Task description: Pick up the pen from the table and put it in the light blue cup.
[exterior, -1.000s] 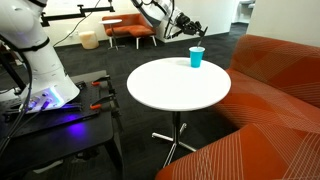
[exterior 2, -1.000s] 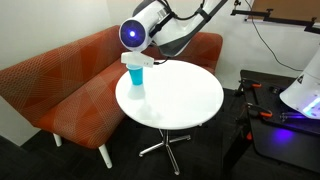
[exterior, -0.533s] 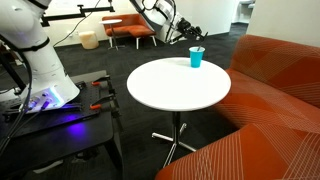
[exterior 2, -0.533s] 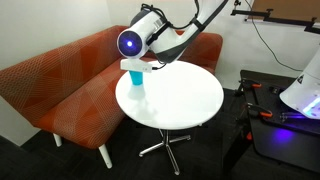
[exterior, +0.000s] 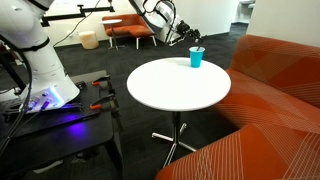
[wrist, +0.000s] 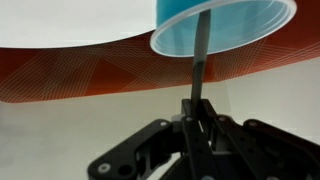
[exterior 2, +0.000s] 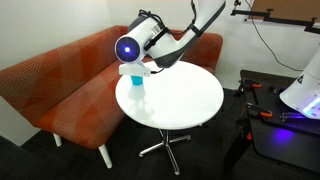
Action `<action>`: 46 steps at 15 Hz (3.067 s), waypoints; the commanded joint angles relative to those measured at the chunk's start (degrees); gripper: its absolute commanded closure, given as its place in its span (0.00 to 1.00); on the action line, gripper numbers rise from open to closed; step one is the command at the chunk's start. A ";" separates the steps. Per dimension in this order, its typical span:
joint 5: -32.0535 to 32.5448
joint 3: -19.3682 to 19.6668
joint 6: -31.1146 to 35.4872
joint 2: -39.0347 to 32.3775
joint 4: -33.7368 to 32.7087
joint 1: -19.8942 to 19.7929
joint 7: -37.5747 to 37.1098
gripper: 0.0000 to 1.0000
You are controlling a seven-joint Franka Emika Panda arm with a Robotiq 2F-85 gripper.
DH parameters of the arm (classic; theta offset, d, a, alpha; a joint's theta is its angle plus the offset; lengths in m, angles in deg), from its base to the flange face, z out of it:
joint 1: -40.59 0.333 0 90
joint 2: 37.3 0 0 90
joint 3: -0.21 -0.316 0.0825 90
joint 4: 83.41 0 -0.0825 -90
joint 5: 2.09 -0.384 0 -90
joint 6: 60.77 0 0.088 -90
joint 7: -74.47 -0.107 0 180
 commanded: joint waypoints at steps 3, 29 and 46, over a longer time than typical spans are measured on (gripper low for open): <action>-1.70 -0.70 -1.11 -2.22 -3.73 -0.45 4.10 0.97; -2.29 0.06 -0.97 -3.54 -4.92 1.68 3.30 0.08; -0.72 -2.54 2.55 27.99 25.84 -0.68 -17.08 0.00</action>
